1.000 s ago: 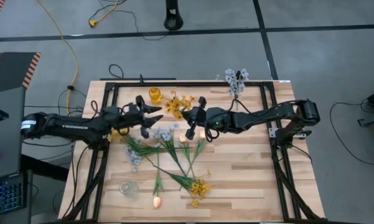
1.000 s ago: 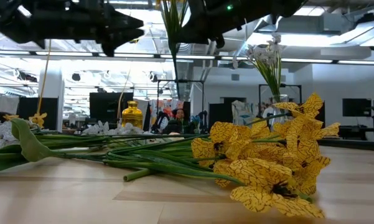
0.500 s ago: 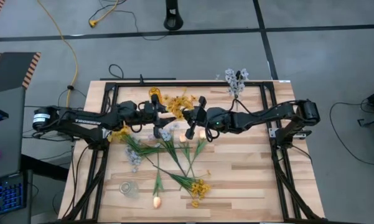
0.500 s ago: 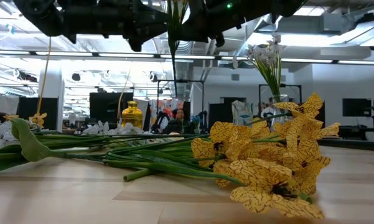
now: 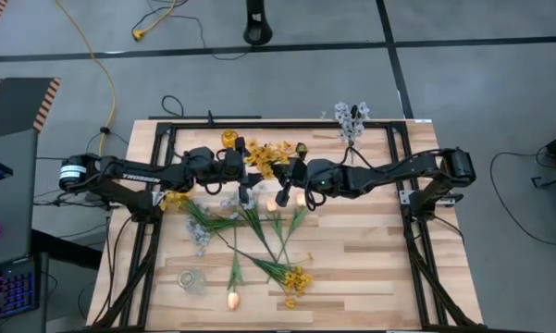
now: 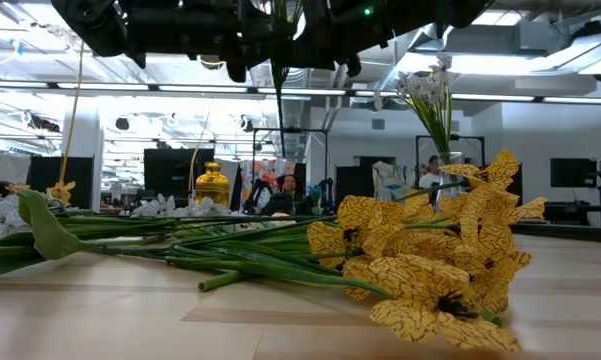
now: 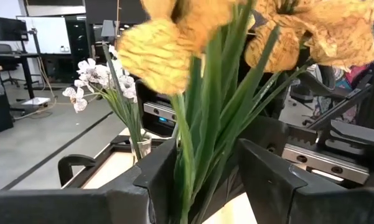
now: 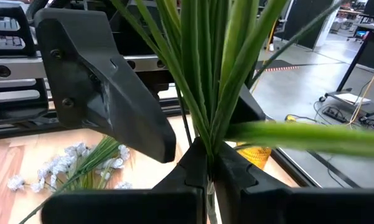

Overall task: Sort flowers into vase by color
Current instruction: Put the middle yellow flowers into the bottom transparent vase

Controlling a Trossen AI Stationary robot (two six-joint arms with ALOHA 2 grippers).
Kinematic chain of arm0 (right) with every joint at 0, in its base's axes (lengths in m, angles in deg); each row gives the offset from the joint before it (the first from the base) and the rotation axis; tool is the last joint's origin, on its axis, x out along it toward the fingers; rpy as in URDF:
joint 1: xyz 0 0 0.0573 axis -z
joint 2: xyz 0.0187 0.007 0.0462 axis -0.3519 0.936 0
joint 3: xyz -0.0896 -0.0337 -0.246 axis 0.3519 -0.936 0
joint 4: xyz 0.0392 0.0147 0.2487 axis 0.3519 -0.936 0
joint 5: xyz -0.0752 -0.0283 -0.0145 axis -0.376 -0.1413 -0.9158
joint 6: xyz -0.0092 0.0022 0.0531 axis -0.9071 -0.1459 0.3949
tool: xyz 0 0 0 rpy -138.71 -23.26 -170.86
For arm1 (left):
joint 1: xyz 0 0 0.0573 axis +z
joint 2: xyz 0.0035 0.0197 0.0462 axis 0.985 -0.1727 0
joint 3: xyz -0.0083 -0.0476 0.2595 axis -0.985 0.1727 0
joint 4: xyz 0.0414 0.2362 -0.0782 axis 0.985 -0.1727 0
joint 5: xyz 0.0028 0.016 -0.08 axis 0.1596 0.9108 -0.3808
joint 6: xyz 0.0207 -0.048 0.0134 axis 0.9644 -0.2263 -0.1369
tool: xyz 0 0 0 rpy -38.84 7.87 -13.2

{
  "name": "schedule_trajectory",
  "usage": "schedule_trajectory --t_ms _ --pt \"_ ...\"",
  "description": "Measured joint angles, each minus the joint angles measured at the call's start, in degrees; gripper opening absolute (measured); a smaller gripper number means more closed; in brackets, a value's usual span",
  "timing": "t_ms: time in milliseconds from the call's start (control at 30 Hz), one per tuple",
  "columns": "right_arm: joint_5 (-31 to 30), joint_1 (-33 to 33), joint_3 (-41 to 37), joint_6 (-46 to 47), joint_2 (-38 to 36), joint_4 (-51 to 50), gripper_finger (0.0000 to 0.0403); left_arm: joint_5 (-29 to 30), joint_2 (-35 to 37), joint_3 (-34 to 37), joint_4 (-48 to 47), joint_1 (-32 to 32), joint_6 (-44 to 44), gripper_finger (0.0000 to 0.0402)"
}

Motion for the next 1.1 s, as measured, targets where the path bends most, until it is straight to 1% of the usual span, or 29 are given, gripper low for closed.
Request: schedule_trajectory --t_ms 133,467,633,767,900,1033,1100 --pt "0.0 0.0 0.0 -0.1 0.0 -0.1 0.0040 0.2 0.0 0.0 -0.1 0.0 0.0 0.0129" --pt "0.0 0.0 0.0 -0.1 0.0 -0.2 0.0040 2.7 0.0 0.0 -0.4 0.0 -0.1 0.0045" --pt "0.3 0.0 0.0 0.0 0.0 -0.2 0.0047 2.8 0.1 0.0 -0.4 0.0 -0.1 0.0021" --pt "1.8 0.0 0.0 0.0 0.0 -0.1 0.0075 2.8 0.1 0.0 -0.4 0.0 0.5 0.0018" --pt "2.9 -0.1 0.0 -0.1 0.0 0.1 0.0119 2.8 1.0 0.1 -0.9 0.0 0.9 0.0018" --pt "3.0 -0.3 0.0 -0.1 -0.1 0.0 0.0166 2.8 3.7 0.1 -3.3 0.0 1.0 0.0018" --pt "3.0 -0.6 0.0 -0.1 -0.1 0.0 0.0185 2.8 5.8 0.1 -6.0 0.0 1.0 0.0018"
